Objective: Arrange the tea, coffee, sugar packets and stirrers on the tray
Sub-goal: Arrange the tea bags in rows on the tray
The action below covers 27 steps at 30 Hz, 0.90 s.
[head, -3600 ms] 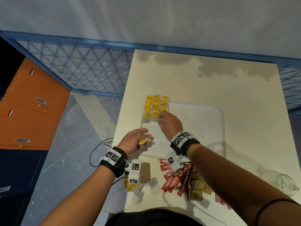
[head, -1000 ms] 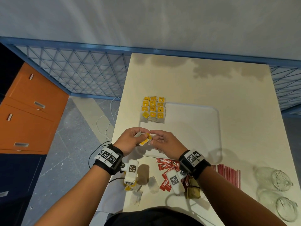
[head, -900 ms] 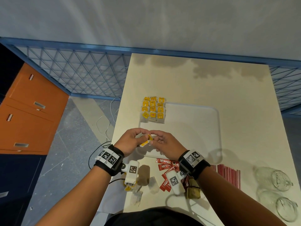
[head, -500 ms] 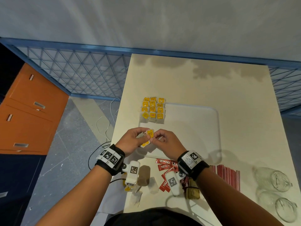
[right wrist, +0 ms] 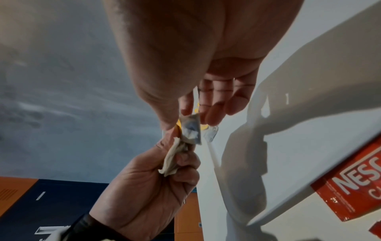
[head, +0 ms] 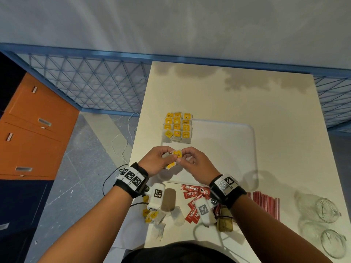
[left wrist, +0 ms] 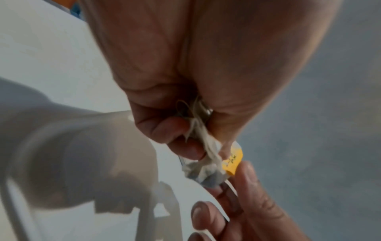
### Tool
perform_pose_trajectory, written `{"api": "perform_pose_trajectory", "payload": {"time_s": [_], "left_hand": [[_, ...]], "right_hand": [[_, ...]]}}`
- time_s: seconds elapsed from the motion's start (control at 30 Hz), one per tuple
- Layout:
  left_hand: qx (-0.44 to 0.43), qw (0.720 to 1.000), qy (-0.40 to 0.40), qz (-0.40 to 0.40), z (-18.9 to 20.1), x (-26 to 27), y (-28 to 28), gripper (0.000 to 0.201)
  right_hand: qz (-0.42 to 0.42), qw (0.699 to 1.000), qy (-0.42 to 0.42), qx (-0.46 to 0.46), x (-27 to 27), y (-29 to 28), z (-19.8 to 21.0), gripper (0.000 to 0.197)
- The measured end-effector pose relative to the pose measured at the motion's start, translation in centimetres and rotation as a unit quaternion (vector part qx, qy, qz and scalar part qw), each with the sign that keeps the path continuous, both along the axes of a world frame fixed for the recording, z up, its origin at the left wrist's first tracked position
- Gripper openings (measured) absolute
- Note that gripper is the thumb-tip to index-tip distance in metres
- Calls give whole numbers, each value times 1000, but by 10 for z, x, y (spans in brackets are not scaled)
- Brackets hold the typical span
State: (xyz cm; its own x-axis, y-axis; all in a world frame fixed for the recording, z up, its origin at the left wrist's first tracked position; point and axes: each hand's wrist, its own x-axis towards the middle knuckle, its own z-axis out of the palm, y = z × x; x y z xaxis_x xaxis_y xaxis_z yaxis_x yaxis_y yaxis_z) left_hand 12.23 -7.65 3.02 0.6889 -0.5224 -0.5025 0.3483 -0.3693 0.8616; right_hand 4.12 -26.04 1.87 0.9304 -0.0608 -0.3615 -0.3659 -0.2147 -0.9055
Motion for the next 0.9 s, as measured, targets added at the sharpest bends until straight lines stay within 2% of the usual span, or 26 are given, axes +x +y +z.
{"api": "perform_pose_trajectory", "payload": {"time_s": [0.13, 0.2, 0.27, 0.43, 0.7, 0.9], "left_hand": [[15, 999, -7, -28, -6, 5, -2, 12], [22, 999, -15, -30, -8, 8, -3, 11], [28, 999, -28, -27, -11, 11, -6, 7], [59, 996, -71, -13, -21, 17, -16, 6], [191, 976, -107, 2, -31, 24, -44, 19], [252, 960, -119, 6, -24, 33, -59, 22]], "right_hand": [[23, 999, 6, -29, 2, -6, 3, 24], [19, 999, 15, -21, 5, -8, -1, 16], [8, 999, 23, -29, 8, -10, -7, 7], [-41, 995, 44, -79, 19, -14, -21, 13], [-42, 972, 63, -221, 45, -21, -35, 9], [-33, 962, 72, -260, 58, -20, -41, 8]]}}
